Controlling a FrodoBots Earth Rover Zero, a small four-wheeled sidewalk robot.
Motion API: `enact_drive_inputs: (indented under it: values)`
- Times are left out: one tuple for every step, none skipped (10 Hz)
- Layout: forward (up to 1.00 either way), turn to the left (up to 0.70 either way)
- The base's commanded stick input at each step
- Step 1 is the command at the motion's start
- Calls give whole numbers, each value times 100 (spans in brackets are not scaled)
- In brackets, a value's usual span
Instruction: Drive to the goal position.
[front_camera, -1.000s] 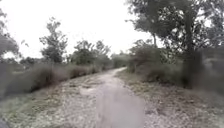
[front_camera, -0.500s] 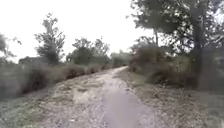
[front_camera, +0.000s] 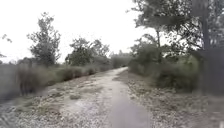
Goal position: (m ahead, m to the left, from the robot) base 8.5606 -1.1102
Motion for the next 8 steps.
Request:
enact_drive_inputs:
  values:
    - [70,1]
    - [70,1]
    - [70,1]
    - [70,1]
    - [70,1]
    - [70,1]
    - [70,1]
    - [70,1]
